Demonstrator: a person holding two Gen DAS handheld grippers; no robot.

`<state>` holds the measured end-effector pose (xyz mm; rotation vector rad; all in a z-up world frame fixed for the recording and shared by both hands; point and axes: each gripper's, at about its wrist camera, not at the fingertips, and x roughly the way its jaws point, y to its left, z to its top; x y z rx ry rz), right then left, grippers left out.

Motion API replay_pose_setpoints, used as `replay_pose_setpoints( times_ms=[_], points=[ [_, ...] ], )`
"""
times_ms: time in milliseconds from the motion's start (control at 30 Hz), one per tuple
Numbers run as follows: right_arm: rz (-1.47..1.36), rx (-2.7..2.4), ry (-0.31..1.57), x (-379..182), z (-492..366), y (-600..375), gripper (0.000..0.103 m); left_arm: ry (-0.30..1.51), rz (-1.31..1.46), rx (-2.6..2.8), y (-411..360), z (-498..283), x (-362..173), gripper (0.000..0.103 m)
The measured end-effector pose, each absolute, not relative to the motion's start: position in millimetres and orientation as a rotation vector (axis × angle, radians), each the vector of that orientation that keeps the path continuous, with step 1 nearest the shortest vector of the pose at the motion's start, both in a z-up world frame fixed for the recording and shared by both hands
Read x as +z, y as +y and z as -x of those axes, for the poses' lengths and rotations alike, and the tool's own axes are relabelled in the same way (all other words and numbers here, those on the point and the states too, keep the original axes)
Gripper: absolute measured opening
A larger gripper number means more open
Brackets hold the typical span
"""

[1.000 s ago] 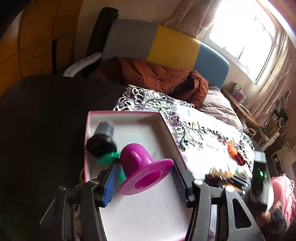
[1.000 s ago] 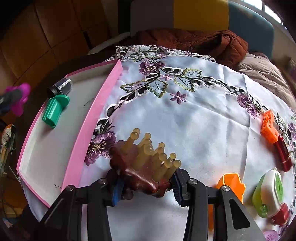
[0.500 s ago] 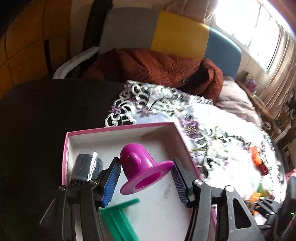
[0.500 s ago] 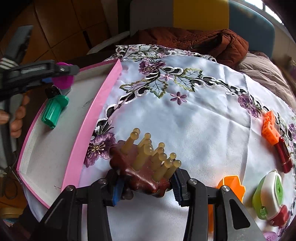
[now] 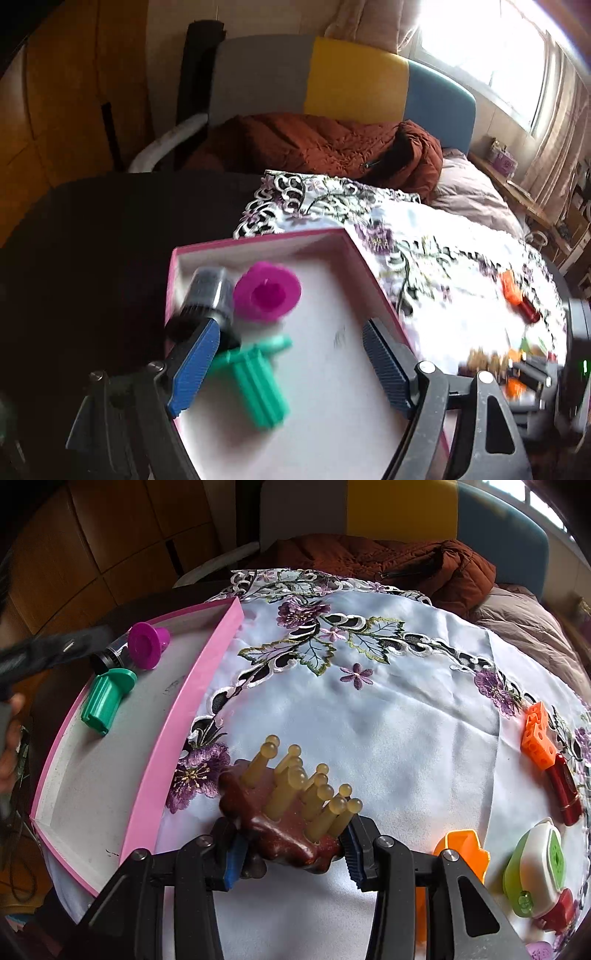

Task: Organize rigid objects
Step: 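Place the magenta cup in the tray with the left tool while the right tool grasps the brown comb piece, then carry the brown comb piece into the tray and open the right tool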

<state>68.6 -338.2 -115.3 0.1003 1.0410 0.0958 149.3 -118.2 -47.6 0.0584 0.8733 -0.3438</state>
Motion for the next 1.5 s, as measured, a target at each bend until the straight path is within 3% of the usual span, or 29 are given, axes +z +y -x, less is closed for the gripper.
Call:
replay_pose_setpoints(
  times_ms=[333, 1500],
  points=[
    [-0.106, 0.094, 1.033, -115.6, -67.4, -339.8, 0.045, 0.742, -0.088, -0.191, -84.8, -66.5, -25.3, 0.081],
    [-0.077, -0.118, 0.984, -101.7, -51.1, -319.0, 0.044, 0.762, 0.026, -0.196, -35.9, -22.7, -34.7, 0.081]
  ],
)
